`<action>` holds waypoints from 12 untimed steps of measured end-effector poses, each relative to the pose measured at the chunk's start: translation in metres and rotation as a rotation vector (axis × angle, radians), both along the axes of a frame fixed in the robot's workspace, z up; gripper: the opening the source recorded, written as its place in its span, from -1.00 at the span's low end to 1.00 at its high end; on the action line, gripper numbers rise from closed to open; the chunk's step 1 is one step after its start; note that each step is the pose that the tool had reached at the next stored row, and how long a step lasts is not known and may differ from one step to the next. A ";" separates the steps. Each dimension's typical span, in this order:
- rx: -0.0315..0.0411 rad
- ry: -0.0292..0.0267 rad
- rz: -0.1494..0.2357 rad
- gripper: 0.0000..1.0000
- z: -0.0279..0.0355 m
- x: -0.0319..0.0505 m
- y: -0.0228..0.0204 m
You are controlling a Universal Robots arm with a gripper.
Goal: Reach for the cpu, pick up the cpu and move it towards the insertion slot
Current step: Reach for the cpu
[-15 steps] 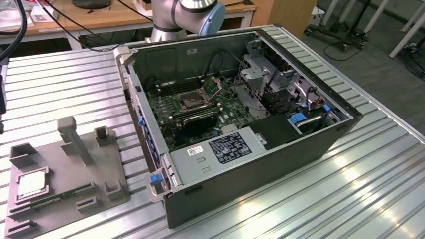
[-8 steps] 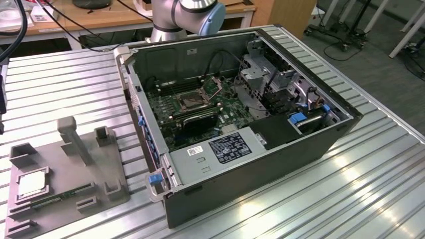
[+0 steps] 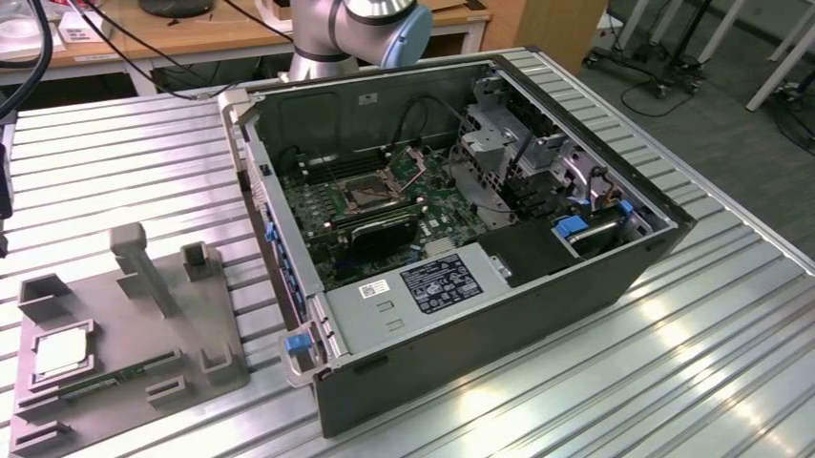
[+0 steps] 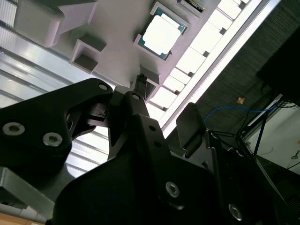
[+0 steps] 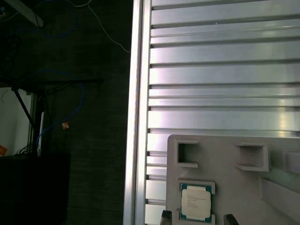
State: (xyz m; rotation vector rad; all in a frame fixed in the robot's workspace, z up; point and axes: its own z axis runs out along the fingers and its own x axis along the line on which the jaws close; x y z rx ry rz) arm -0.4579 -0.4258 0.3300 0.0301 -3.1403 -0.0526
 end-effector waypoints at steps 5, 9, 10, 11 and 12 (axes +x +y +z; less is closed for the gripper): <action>-0.0002 0.0002 0.000 0.06 -0.0077 0.0001 -0.0006; -0.0001 0.0000 0.000 0.06 -0.0151 0.0002 -0.0070; 0.0000 -0.0001 0.000 0.06 -0.0167 0.0002 -0.0073; -0.0001 0.0002 0.000 0.06 -0.0175 0.0001 -0.0076; -0.0002 0.0003 0.000 0.06 -0.0181 0.0001 -0.0077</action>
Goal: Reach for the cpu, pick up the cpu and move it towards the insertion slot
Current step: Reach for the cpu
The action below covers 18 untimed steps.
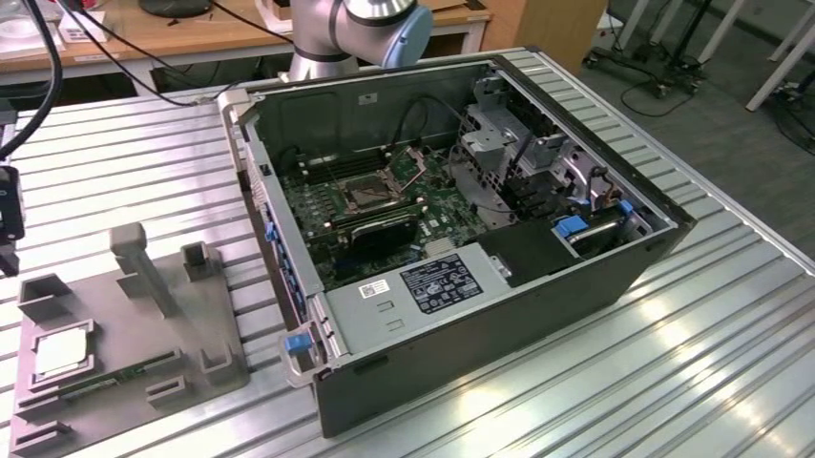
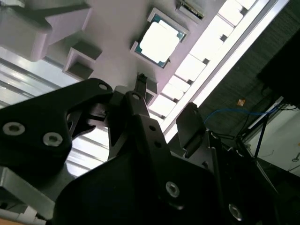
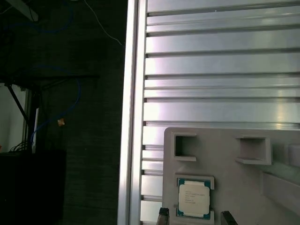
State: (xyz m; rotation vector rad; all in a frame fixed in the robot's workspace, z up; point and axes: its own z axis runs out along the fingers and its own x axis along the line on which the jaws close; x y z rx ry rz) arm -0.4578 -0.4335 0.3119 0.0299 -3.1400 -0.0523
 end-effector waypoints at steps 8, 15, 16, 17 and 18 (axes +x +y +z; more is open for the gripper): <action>0.0000 -0.0001 0.000 0.08 -0.0006 0.0001 -0.0001; 0.0001 -0.0001 0.000 0.21 -0.0007 0.0001 -0.0001; 0.0001 -0.0001 0.000 0.21 -0.0007 0.0001 -0.0001; 0.0000 -0.0001 0.000 0.21 -0.0007 0.0001 -0.0001; 0.0001 -0.0001 0.000 0.21 -0.0007 0.0001 -0.0001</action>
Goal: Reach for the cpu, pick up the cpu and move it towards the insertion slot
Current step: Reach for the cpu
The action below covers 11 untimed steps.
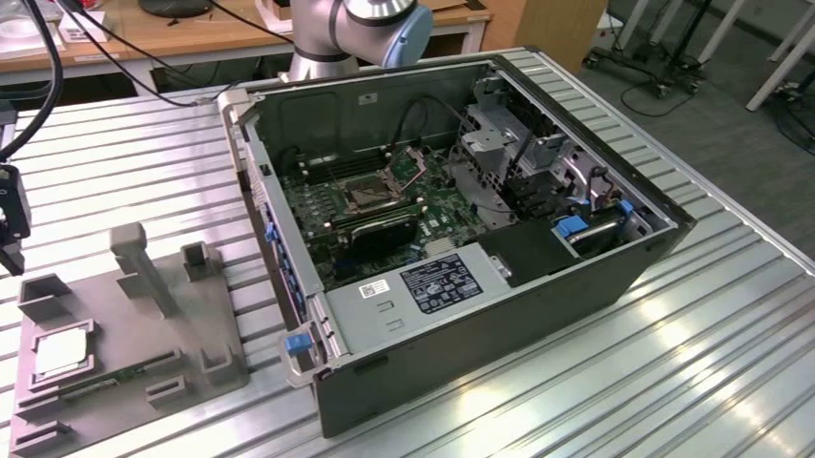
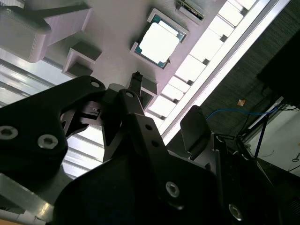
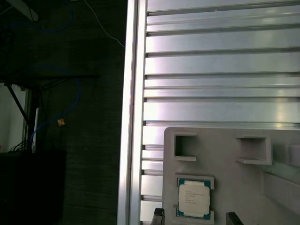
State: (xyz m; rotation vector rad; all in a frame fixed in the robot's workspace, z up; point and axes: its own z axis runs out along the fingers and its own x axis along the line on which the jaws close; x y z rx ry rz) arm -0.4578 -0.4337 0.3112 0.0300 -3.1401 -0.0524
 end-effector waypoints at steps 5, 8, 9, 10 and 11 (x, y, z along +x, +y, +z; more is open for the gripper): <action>0.0000 -0.0001 0.000 0.21 -0.0001 0.0000 0.0000; 0.0000 0.0000 0.000 0.21 -0.0002 0.0000 0.0000; 0.0000 0.0000 0.000 0.21 -0.0002 0.0000 0.0000; 0.0000 0.0000 0.000 0.21 -0.0002 0.0000 0.0000; 0.0000 0.0000 0.000 0.21 -0.0002 0.0000 0.0000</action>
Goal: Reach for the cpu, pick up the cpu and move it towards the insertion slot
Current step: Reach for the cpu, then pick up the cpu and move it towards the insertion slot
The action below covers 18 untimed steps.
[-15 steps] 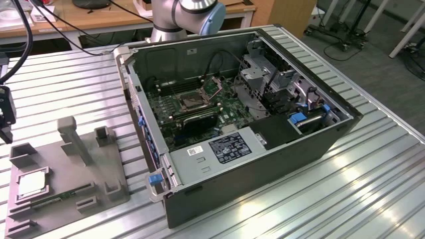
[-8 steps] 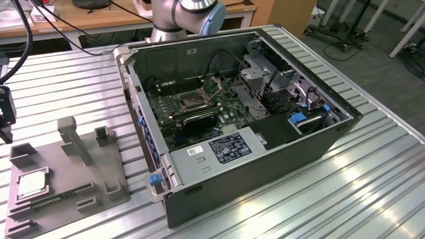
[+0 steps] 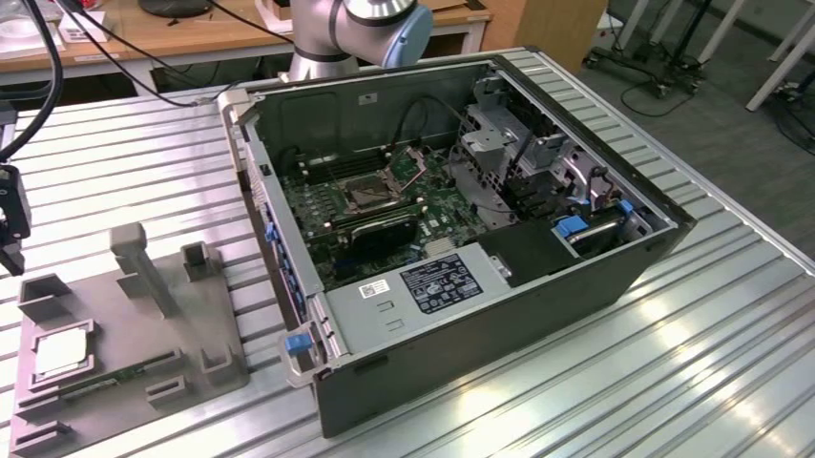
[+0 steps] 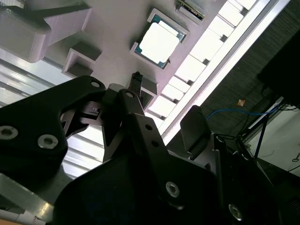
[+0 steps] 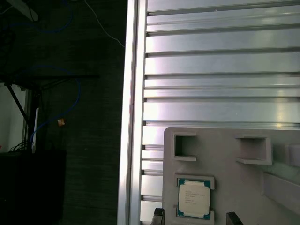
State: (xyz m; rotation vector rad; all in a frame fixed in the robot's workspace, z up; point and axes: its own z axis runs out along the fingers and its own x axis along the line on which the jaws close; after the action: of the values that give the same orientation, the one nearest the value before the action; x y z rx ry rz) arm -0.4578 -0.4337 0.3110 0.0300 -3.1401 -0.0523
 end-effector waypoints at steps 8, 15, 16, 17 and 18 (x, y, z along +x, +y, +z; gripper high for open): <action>-0.0001 0.0000 0.000 0.21 -0.0044 0.0000 -0.0007; -0.0001 0.0000 0.000 0.21 -0.0076 0.0000 -0.0012; -0.0001 0.0000 0.000 0.21 -0.0079 0.0000 -0.0012; -0.0001 0.0000 0.000 0.21 -0.0082 0.0000 -0.0011; -0.0001 0.0000 0.000 0.21 -0.0085 0.0000 -0.0012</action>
State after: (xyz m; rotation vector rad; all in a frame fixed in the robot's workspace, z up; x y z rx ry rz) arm -0.4578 -0.4348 0.3025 0.0300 -3.1400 -0.0521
